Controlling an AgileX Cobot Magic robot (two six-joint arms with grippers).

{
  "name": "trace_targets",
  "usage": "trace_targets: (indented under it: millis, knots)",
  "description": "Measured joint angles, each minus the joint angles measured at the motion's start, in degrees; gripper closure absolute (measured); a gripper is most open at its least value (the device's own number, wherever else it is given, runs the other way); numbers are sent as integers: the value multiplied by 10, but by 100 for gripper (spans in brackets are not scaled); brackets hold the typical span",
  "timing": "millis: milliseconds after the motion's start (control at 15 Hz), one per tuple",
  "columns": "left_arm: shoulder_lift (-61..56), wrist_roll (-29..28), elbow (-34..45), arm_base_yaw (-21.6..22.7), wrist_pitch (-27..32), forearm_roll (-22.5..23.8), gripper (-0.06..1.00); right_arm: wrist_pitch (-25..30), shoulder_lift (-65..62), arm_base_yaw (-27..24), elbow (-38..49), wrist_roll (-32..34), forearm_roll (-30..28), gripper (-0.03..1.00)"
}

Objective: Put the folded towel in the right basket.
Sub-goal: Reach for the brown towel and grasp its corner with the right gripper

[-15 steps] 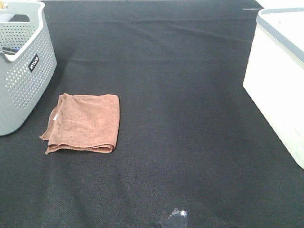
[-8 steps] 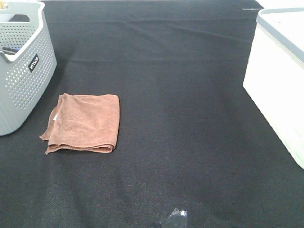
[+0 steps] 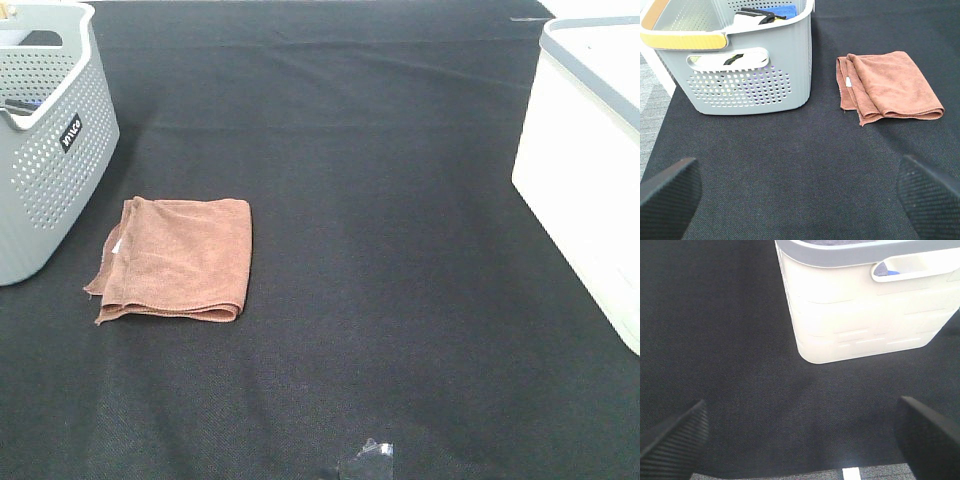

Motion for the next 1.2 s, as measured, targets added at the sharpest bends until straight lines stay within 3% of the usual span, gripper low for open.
trace_targets:
  millis: [1200]
  knots:
    - [0, 0, 0, 0, 0, 0, -5, 0, 0, 0, 0, 0, 0, 0]
